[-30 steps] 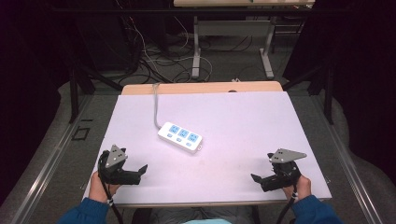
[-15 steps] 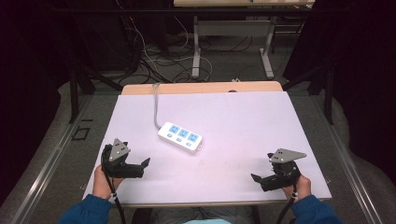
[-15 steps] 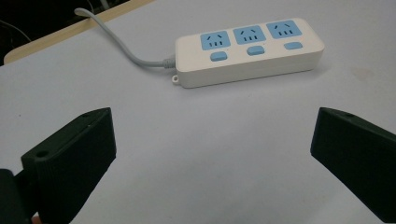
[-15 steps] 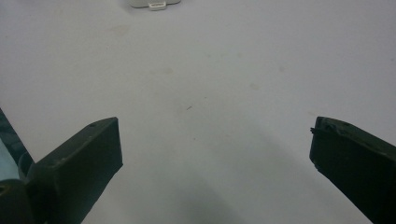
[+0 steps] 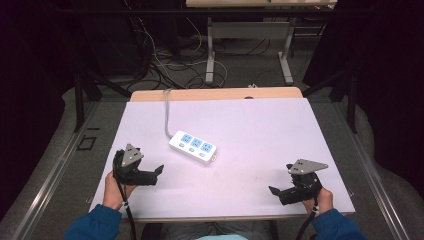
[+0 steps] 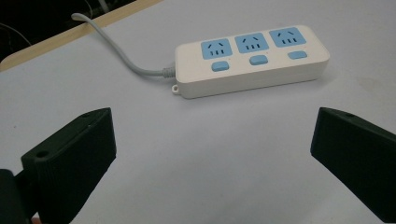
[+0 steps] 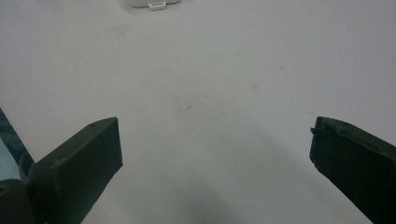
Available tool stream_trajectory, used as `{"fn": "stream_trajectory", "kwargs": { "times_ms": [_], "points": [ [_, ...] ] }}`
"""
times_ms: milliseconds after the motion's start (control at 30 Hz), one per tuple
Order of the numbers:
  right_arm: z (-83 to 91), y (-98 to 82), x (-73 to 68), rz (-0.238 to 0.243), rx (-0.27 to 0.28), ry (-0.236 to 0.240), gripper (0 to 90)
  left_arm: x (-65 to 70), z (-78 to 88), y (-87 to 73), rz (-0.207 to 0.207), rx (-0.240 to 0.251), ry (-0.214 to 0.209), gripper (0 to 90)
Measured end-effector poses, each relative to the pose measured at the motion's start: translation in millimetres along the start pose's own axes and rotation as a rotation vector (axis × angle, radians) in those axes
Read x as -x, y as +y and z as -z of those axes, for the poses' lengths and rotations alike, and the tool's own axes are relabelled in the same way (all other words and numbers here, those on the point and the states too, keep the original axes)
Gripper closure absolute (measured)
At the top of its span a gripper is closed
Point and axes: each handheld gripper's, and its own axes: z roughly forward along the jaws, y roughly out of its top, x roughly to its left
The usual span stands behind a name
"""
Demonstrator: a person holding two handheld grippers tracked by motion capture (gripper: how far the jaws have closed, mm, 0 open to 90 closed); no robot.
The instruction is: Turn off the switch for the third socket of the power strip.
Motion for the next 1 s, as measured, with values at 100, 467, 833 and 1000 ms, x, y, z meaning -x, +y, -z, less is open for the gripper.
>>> {"fn": "stream_trajectory", "kwargs": {
  "times_ms": [100, 467, 833, 1000],
  "points": [
    [0.1, 0.2, 0.0, 0.003, 0.000, -0.001, 1.9, 0.2, -2.2, 2.3, 0.003, 0.003, -0.003, 0.2],
    [-0.1, 0.0, -0.1, -0.001, -0.001, 0.000, 1.9, -0.7, -11.8, 10.3, -0.003, 0.002, -0.004, 0.1],
    [0.0, 0.1, -0.1, -0.005, -0.009, 0.001, 2.0, -1.0, -21.4, 17.9, -0.010, -0.001, -0.020, 0.1],
    [-0.1, 0.1, 0.1, -0.005, -0.009, 0.004, 2.0, -1.0, -26.1, 21.2, -0.010, 0.000, -0.020, 0.1]
  ]
}}
